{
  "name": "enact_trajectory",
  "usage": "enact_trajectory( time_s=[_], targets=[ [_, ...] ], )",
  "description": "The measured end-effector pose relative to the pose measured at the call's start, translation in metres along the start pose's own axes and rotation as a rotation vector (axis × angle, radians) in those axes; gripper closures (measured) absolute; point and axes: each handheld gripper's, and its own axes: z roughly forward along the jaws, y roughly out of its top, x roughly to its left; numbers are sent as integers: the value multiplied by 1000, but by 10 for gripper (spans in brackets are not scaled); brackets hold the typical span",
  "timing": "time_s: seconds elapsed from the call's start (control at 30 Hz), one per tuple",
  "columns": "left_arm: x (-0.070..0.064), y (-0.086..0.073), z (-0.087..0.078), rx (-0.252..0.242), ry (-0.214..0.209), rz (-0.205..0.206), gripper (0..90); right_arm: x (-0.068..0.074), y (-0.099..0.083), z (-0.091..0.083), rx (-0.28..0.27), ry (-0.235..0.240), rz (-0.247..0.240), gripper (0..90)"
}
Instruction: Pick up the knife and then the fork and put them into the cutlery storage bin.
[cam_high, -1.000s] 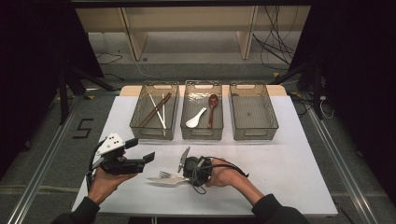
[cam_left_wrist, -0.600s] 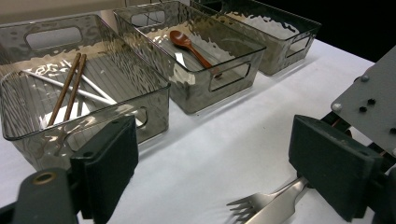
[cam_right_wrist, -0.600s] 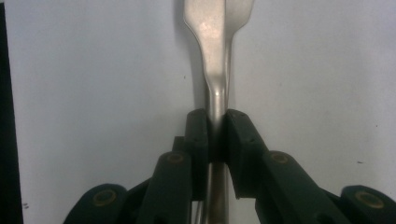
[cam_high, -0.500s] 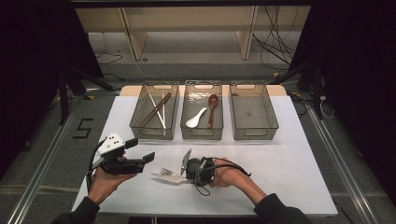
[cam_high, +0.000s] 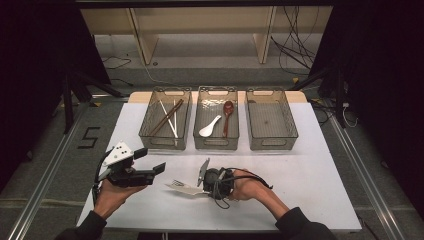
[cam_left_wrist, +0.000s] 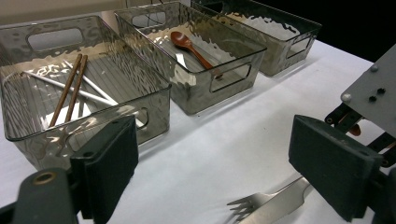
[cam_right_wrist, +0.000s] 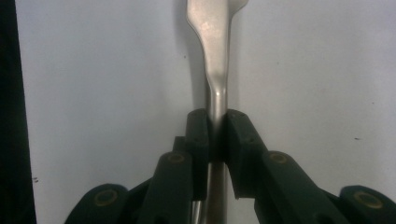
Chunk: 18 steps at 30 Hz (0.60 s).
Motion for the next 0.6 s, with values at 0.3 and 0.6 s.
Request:
enact_trajectory(
  time_s=[0.3,0.6],
  targets=[
    [0,0,-1,-6,6,-2,155,-1,-4,-5,-25,-3,12,807],
    [1,1,-2,-20,13,-3,154,-9,-10,-20,-91,-17,82,808]
  ],
)
